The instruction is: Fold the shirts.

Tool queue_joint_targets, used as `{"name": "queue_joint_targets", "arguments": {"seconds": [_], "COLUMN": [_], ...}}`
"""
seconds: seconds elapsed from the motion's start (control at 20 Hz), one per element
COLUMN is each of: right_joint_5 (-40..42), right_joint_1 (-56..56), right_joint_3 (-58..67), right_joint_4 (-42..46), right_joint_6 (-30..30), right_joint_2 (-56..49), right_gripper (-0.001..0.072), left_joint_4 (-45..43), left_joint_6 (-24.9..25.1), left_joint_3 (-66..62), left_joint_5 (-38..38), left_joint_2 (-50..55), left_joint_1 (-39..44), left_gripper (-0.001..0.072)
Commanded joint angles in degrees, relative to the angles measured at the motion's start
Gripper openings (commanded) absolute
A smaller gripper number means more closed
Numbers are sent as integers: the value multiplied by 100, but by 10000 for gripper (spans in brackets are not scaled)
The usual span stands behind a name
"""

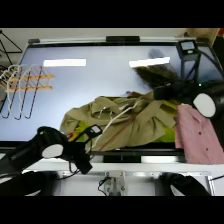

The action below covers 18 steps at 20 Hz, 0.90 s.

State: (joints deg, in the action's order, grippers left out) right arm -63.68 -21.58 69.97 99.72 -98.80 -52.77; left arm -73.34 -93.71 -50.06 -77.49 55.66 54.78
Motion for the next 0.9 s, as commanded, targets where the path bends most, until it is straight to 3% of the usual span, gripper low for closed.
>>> {"name": "queue_joint_targets", "arguments": {"seconds": [0.0,0.1,0.3,0.45,0.6,0.85], "right_joint_5": [155,151,116,107,107,101], "right_joint_1": [-7,-7,-7,-4,-4,-2], "right_joint_3": [7,7,7,7,7,7], "right_joint_4": [-1062,-1869,-2736,-2691,-2441,-2332], "right_joint_6": [885,1530,1676,1681,1650,1602], "right_joint_2": [297,468,793,883,817,817], "right_gripper": [66,66,66,66,66,66], "left_joint_4": [501,822,925,1276,1294,793], "left_joint_6": [94,310,520,1060,1840,1958], "left_joint_3": [-44,-153,-284,-284,-284,-282], "left_joint_5": [1110,1403,1403,1292,599,573], "left_joint_2": [417,544,638,638,592,529], "left_joint_1": [-66,-177,-546,-608,-448,-376], "left_gripper": [50,50,50,50,49,49]}}
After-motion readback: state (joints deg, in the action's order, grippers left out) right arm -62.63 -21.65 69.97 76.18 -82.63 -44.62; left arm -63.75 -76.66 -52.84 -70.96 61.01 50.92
